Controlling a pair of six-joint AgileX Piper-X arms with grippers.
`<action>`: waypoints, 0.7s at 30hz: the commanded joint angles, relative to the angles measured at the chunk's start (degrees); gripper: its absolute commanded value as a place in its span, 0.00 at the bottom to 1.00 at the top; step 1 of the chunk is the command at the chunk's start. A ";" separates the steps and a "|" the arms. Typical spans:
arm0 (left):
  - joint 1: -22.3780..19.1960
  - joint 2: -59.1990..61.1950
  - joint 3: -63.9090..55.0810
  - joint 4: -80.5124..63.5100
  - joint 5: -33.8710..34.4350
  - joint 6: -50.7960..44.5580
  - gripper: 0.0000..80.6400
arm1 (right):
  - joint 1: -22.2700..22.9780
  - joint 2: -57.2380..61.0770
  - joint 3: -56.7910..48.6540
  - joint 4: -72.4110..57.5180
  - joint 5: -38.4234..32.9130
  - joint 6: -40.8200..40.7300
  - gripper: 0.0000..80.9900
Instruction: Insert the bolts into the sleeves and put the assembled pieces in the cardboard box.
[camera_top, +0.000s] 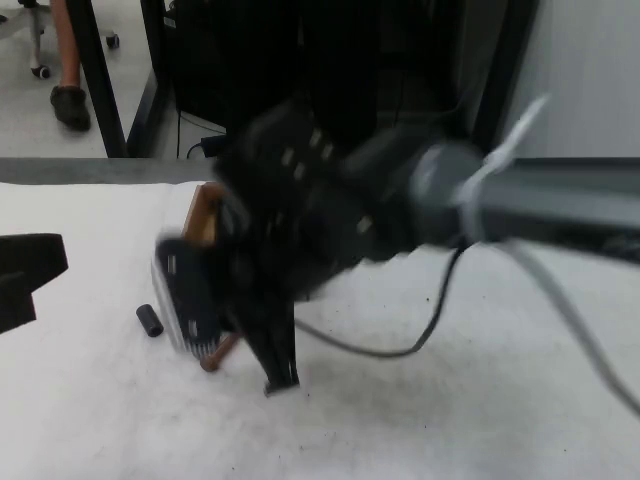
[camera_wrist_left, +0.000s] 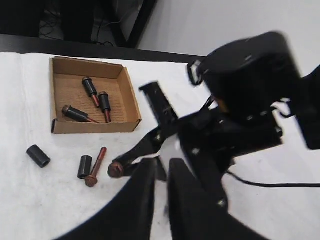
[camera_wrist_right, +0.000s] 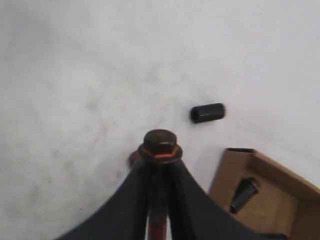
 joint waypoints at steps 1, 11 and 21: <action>-0.16 -0.54 -0.10 -0.22 0.55 -1.13 0.13 | 0.10 -8.33 -0.46 2.64 -2.41 12.99 0.00; -0.16 3.04 -0.10 2.36 -6.04 2.40 0.13 | 0.10 -23.35 -0.46 16.87 -2.41 34.32 0.00; -0.16 21.31 -0.10 -2.30 -7.93 5.74 0.13 | 0.10 -30.26 2.24 21.65 0.51 45.58 0.00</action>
